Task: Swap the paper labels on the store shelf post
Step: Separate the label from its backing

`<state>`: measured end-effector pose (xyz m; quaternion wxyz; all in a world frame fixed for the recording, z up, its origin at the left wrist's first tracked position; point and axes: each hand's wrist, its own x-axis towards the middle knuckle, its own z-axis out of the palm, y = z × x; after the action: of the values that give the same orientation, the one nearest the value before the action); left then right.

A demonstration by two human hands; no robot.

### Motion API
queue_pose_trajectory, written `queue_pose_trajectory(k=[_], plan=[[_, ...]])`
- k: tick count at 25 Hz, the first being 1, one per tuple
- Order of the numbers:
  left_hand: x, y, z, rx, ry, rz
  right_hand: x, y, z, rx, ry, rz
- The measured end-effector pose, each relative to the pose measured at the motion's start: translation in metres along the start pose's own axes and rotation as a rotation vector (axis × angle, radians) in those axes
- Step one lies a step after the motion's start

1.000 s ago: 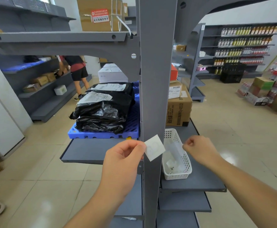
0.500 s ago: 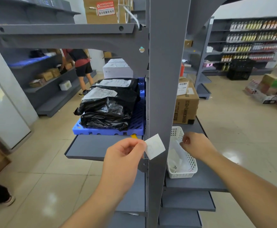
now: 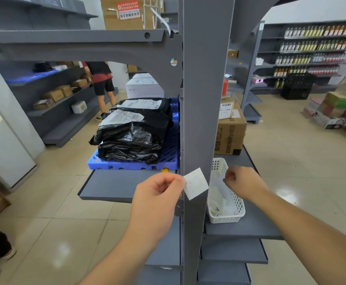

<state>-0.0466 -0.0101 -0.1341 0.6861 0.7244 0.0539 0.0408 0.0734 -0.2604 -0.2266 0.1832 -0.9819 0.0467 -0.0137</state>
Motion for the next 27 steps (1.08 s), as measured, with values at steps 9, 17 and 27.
queue_pose_trajectory(k=[9,17,27], plan=[[-0.003,0.014,0.000,0.006,0.037,0.072,-0.126,-0.074,-0.072,0.588,0.666,-0.419],[-0.016,0.030,0.014,-0.010,-0.030,0.226,-0.154,-0.096,-0.077,0.158,0.670,-0.673],[-0.032,0.045,0.014,-0.070,-0.116,0.330,-0.159,-0.108,-0.100,0.364,0.668,-0.572]])
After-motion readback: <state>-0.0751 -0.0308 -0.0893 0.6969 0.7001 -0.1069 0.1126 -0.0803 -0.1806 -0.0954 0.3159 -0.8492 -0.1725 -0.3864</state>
